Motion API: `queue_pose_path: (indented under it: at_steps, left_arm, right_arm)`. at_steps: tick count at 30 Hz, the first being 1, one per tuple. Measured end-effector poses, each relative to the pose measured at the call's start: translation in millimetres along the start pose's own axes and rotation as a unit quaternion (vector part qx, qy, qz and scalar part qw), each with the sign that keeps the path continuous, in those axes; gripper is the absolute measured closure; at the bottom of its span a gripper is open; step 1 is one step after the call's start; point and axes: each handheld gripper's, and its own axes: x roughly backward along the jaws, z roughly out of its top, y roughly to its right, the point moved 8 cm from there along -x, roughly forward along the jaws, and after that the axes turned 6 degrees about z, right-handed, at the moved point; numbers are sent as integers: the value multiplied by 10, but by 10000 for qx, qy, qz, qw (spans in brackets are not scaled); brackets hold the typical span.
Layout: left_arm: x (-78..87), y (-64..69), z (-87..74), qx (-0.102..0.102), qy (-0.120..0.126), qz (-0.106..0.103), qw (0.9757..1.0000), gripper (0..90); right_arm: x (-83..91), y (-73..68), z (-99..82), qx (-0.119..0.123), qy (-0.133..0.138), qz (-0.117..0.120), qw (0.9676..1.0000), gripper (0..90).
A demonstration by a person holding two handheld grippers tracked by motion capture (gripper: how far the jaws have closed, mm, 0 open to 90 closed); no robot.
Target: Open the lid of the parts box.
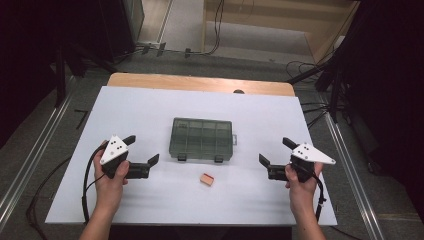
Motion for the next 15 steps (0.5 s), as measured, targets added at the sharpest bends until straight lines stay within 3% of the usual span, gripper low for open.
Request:
queue_pose_path:
  at_steps: [8, 15]
  left_arm:
    - [-70, -24, 80, 108, 47, 24, 9999, 0]
    - [-133, -17, 142, 128, 81, -13, 9999, 0]
  right_arm:
    - [-112, 6, 57, -162, 11, 53, 9999, 0]
    - [-200, -5, 142, -130, 25, 99, 9999, 0]
